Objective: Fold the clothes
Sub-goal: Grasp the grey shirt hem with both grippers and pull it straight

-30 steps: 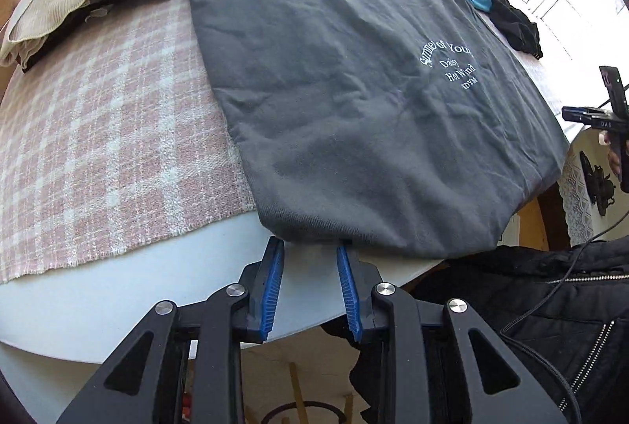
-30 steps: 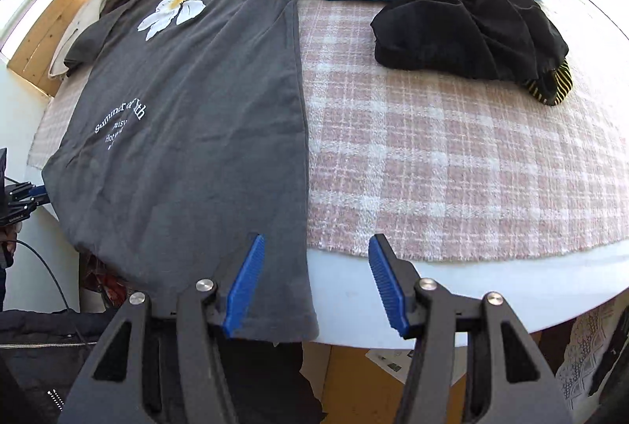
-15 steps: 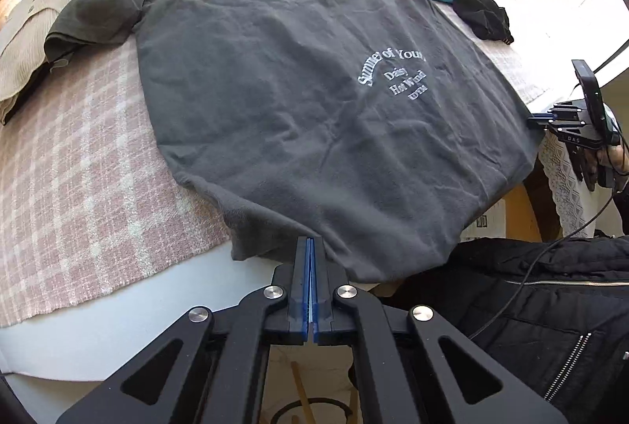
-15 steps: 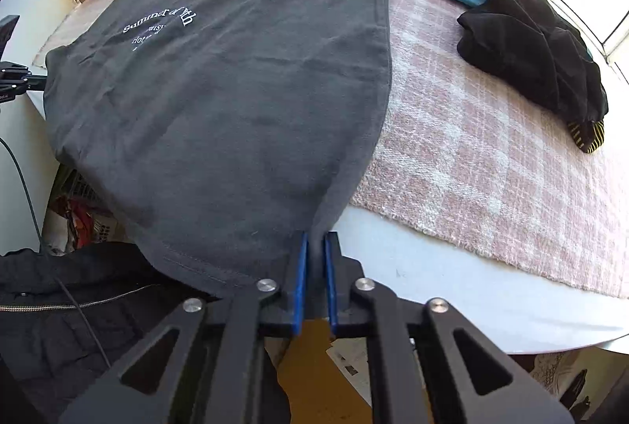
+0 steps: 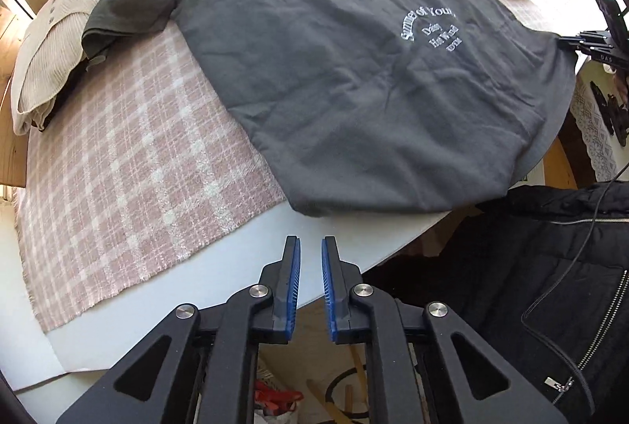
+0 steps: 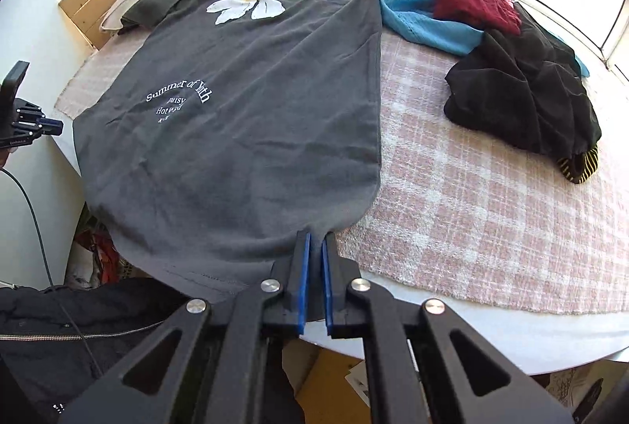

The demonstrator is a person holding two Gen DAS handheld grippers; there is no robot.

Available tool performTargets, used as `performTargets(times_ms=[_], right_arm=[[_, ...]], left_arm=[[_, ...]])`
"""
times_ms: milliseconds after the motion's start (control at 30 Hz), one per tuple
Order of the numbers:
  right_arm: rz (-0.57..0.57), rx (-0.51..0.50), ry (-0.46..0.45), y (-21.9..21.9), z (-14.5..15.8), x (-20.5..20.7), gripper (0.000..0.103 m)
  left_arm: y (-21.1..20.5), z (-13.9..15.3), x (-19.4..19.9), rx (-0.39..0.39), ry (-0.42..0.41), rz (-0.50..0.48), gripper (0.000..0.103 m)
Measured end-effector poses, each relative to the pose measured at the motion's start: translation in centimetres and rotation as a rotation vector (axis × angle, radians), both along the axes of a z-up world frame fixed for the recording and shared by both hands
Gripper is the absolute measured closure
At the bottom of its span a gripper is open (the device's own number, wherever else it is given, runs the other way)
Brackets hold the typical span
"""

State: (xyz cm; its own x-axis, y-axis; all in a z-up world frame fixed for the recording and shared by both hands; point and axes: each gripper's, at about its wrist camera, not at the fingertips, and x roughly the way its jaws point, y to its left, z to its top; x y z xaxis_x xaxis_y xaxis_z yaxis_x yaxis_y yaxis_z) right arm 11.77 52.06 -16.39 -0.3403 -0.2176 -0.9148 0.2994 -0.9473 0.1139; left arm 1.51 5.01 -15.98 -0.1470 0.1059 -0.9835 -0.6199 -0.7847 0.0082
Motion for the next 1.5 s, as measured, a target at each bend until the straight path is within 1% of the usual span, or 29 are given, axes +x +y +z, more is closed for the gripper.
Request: performTargets(times_ms=[133, 300, 400, 433, 500, 567, 667, 767, 800, 833, 867, 967, 1033, 1100, 1133, 1267, 1400, 1467, 1500], right_arm=[[-0.007, 0.004, -0.017, 0.1, -0.6, 0.0, 0.097], [-0.006, 0.006, -0.017, 0.1, -0.2, -0.1, 0.097], [-0.009, 0.013, -0.017, 0.1, -0.1, 0.1, 0.097], [-0.009, 0.015, -0.018, 0.1, 0.0, 0.2, 0.097], [-0.006, 0.017, -0.019, 0.1, -0.1, 0.3, 0.097], [-0.006, 0.017, -0.020, 0.1, -0.2, 0.4, 0.097], [-0.009, 0.015, -0.022, 0.1, -0.4, 0.3, 0.097], [-0.007, 0.018, -0.025, 0.0, -0.6, 0.2, 0.097], [-0.006, 0.020, -0.025, -0.1, -0.7, 0.2, 0.097], [-0.005, 0.022, -0.026, -0.1, -0.7, 0.2, 0.097], [-0.004, 0.022, -0.027, -0.1, -0.7, 0.1, 0.097], [0.001, 0.018, -0.024, -0.1, -0.7, 0.0, 0.097], [0.001, 0.012, -0.022, 0.0, -0.7, -0.2, 0.097], [0.002, 0.010, -0.018, -0.1, -0.6, -0.3, 0.097], [0.003, 0.008, -0.015, -0.1, -0.5, -0.4, 0.097], [0.008, -0.019, 0.019, -0.2, 1.1, -0.3, 0.097], [-0.005, -0.070, 0.056, 0.3, 3.5, -0.4, 0.097], [-0.025, -0.078, 0.067, 0.8, 3.9, -0.4, 0.097], [-0.036, -0.055, 0.066, 1.0, 3.6, -0.3, 0.097]], left_arm=[[0.8, -0.8, -0.5, 0.004, 0.016, -0.037, 0.090], [1.8, -1.7, -1.0, 0.009, 0.036, -0.082, 0.089], [1.5, -1.7, -1.0, 0.002, 0.058, -0.095, 0.084], [1.0, -1.6, -0.9, -0.001, 0.064, -0.089, 0.080], [0.1, -1.6, -0.9, 0.005, 0.052, -0.072, 0.076], [-0.1, -1.7, -1.1, 0.012, 0.045, -0.071, 0.076], [0.4, -2.1, -1.5, 0.024, 0.040, -0.079, 0.076], [1.1, -2.7, -1.5, 0.036, 0.018, -0.107, 0.076], [1.4, -2.8, -1.4, 0.041, 0.008, -0.119, 0.081], [1.4, -2.8, -1.4, 0.053, -0.003, -0.125, 0.093], [1.2, -2.7, -1.6, 0.070, -0.021, -0.115, 0.096], [0.4, -2.1, -2.1, 0.131, -0.052, -0.080, 0.097], [0.1, -1.1, -1.9, 0.149, -0.045, -0.080, 0.097], [0.0, 0.4, -1.5, 0.144, -0.021, -0.091, 0.097], [-0.2, 1.0, -1.3, 0.140, -0.025, -0.087, 0.097], [-1.3, 3.7, -1.0, 0.128, -0.064, -0.059, 0.098], [-2.3, 6.3, -0.7, 0.115, -0.103, -0.031, 0.098], [-3.0, 5.0, -1.1, 0.072, -0.178, 0.021, 0.098], [-3.0, 4.5, -1.0, 0.055, -0.188, 0.032, 0.098]])
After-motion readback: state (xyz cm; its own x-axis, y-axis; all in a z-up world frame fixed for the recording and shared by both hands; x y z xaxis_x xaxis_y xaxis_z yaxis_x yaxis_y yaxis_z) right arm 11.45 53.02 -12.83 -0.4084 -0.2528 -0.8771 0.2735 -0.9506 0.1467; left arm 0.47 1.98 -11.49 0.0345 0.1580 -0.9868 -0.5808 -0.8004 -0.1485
